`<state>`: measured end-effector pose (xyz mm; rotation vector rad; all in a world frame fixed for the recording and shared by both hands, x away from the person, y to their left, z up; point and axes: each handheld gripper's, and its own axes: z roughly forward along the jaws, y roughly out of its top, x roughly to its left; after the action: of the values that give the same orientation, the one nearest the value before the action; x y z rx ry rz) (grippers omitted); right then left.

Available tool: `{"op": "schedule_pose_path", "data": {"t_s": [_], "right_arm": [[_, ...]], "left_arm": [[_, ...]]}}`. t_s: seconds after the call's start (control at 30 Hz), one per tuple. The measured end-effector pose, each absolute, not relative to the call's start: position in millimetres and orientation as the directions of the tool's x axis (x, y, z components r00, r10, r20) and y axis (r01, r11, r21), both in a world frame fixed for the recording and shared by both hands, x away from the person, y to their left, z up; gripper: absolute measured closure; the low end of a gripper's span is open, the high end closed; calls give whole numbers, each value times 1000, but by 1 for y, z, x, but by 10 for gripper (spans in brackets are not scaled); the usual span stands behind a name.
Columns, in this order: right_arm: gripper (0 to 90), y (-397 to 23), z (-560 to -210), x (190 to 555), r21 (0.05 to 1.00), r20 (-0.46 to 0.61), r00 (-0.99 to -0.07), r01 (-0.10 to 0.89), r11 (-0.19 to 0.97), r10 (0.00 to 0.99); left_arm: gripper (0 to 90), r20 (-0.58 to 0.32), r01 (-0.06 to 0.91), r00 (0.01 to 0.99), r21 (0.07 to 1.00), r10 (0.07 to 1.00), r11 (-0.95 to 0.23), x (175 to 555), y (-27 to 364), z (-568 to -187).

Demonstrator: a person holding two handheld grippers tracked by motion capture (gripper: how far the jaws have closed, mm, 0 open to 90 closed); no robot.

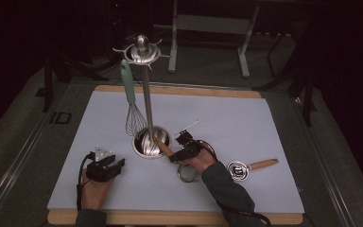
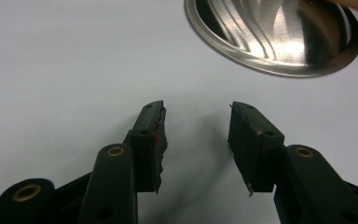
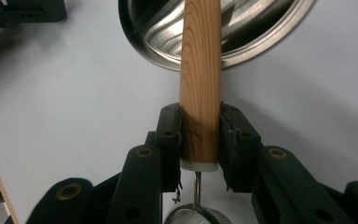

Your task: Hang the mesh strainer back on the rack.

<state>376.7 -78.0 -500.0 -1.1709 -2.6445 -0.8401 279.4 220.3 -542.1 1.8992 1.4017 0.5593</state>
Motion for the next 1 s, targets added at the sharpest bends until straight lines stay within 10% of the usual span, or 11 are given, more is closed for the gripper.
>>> {"op": "schedule_pose_path", "data": {"t_s": [1.0], "right_arm": [[712, -86, -460, 365, 567, 287, -771, 615, 547, 569]], "left_arm": [[568, -51, 605, 328, 778, 943, -168, 276, 222, -540]]}}
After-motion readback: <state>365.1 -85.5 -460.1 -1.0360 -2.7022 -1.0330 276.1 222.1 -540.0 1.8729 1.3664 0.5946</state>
